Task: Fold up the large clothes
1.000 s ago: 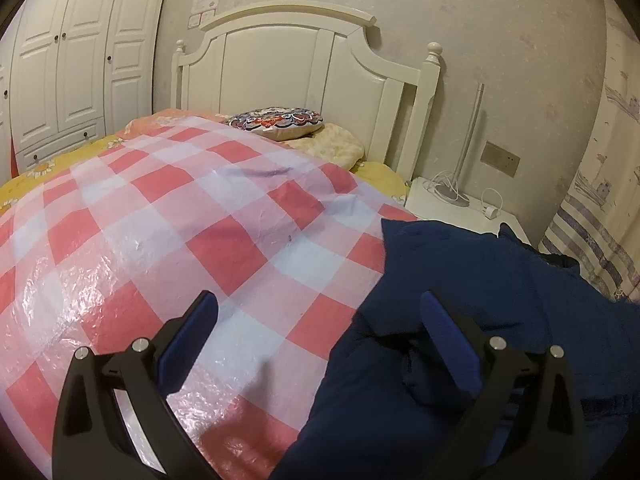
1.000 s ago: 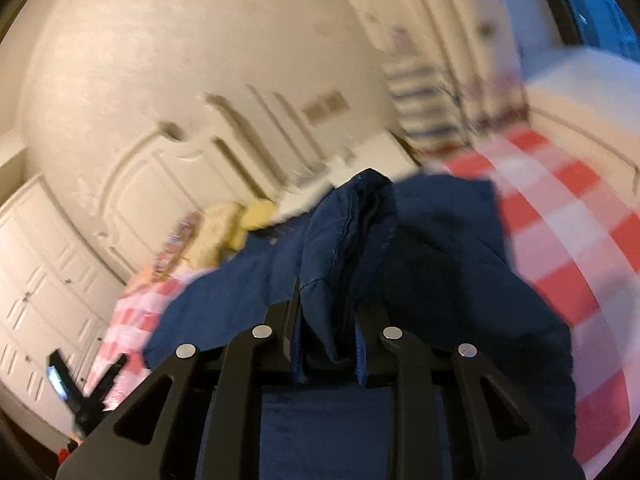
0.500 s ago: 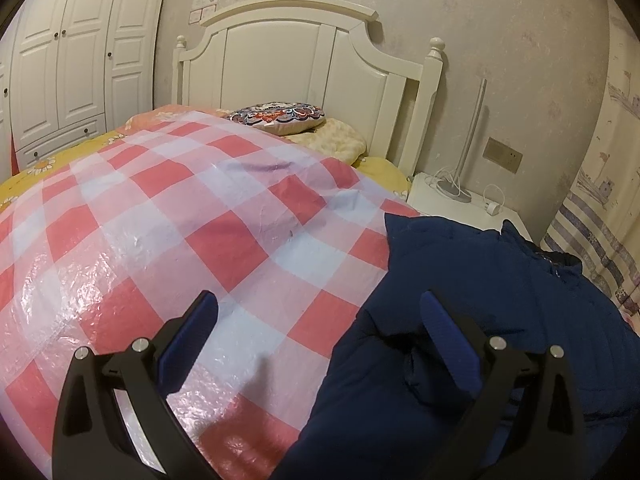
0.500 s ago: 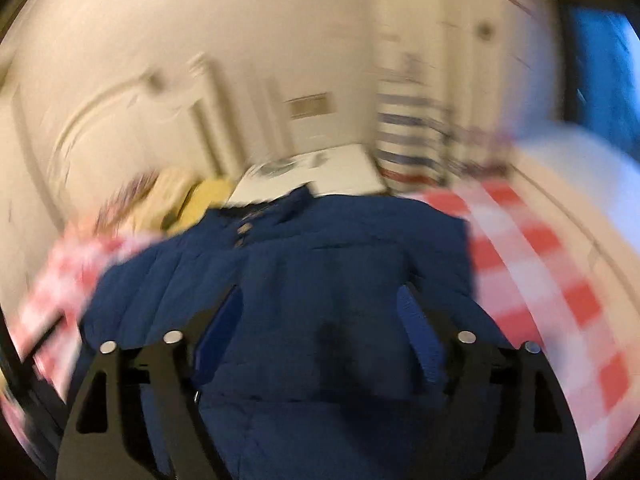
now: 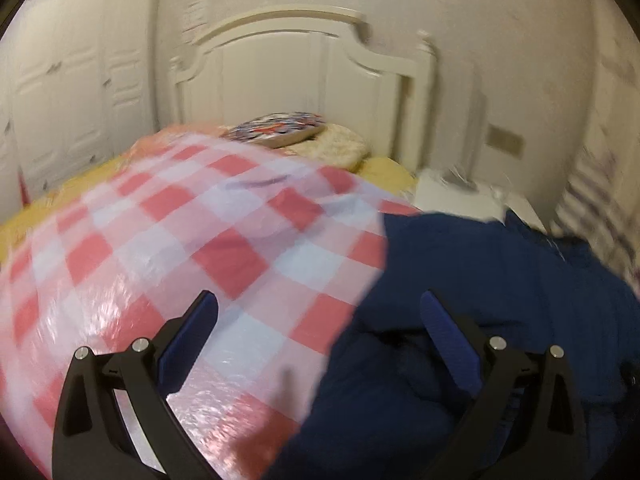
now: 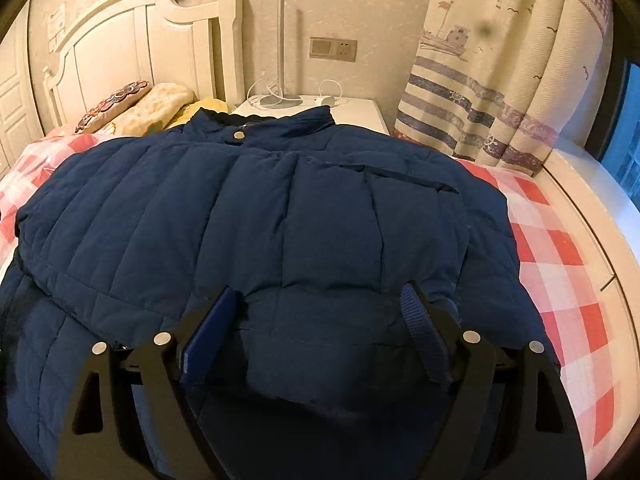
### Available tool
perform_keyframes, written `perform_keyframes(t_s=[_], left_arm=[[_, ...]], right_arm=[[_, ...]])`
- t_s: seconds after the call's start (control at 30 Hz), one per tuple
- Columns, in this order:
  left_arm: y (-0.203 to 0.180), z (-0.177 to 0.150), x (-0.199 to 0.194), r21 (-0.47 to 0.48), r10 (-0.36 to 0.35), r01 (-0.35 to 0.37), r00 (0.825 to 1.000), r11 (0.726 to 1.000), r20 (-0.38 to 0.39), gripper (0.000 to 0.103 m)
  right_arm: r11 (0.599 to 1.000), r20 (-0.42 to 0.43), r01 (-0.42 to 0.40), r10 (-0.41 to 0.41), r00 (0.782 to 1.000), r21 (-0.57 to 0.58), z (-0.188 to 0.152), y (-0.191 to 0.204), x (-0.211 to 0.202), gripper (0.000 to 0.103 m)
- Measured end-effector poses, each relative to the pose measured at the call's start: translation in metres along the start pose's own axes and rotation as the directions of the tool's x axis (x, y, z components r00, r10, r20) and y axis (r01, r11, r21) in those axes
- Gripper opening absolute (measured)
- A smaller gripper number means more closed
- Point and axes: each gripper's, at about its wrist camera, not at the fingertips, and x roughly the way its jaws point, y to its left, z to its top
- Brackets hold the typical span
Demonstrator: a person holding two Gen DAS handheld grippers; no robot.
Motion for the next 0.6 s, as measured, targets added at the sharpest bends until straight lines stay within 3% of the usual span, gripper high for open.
perform_keyframes(t_s=[0.13,0.2,0.3,0.33,0.43,0.5,0.6], left_arm=[[-0.056,0.027,-0.025,0.141,-0.110,0.108,0.994,0.984,0.005,0.100],[-0.084,0.039,-0.019,0.210,-0.157,0.160,0.987,0.965,-0.035,0.101],[-0.121,0.043,0.016,0.282,-0.127,0.151,0.987,0.948,-0.102,0.101],[-0.132,0.038,0.039,0.304,-0.116,0.160,0.981,0.939,-0.156,0.101],[-0.140,0.011,0.088,0.312,-0.107,0.194,0.955,0.930,-0.276,0.101],[-0.133,0.004,0.092,0.291,-0.149,0.220,0.958,0.931,-0.247,0.101],[-0.131,0.001,0.092,0.300,-0.151,0.222,0.958,0.928,-0.243,0.101]], right_arm=[[1.000,0.002,-0.003,0.003,1.000,-0.003,0.001,0.003,-0.004,0.080],[1.000,0.003,-0.005,0.005,1.000,-0.001,0.001,0.003,-0.004,0.081],[1.000,0.004,-0.006,0.006,1.000,0.000,0.002,0.002,-0.004,0.081],[1.000,0.005,-0.005,0.005,1.000,-0.001,0.002,0.002,-0.004,0.081],[1.000,0.007,-0.008,0.008,1.000,-0.001,0.002,0.002,-0.004,0.081],[1.000,0.009,-0.015,0.015,1.000,-0.001,0.002,0.002,-0.004,0.081],[1.000,0.011,-0.021,0.021,1.000,-0.001,0.002,0.002,-0.005,0.083]])
